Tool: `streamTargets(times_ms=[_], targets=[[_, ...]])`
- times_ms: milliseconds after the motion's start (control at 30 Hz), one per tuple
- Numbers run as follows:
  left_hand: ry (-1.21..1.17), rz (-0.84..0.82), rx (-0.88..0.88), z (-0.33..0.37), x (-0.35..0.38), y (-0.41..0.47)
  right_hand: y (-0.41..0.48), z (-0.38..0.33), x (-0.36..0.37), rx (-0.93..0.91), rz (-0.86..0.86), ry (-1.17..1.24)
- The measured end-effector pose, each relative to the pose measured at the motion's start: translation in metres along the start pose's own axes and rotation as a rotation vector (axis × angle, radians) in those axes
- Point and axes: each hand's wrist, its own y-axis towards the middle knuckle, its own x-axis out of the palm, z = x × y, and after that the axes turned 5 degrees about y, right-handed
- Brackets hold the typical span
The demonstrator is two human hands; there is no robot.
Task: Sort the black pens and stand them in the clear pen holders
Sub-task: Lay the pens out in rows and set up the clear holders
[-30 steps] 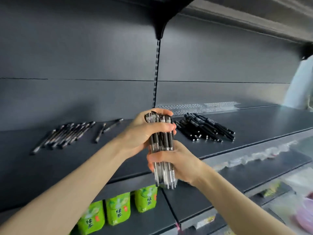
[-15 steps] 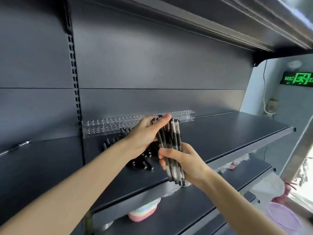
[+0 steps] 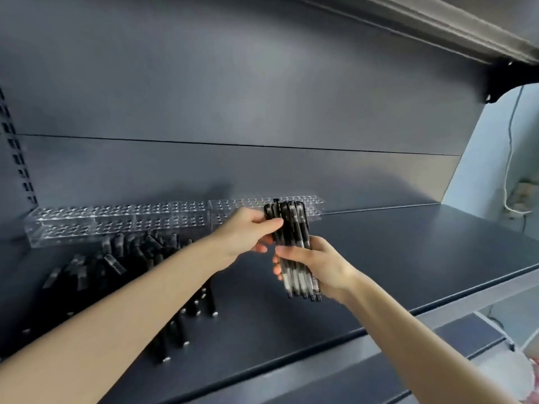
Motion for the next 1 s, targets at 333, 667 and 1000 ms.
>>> streamTargets(times_ms=[333,667,1000], targets=[[0.156,0.336,-0.188,-0.024,0.062,0.041,0.062,0.012,-0.082,0.079,-0.099,-0.315],[0.672,0.348,-0.227,-0.02,0.099,0.028,0.085,0.014,-0.122,0.165,0.035,-0.989],[0.931,0.052,-0.265,-0.027,0.117,0.036,0.071,0.015,-0.146,0.064,-0.139,-1.123]])
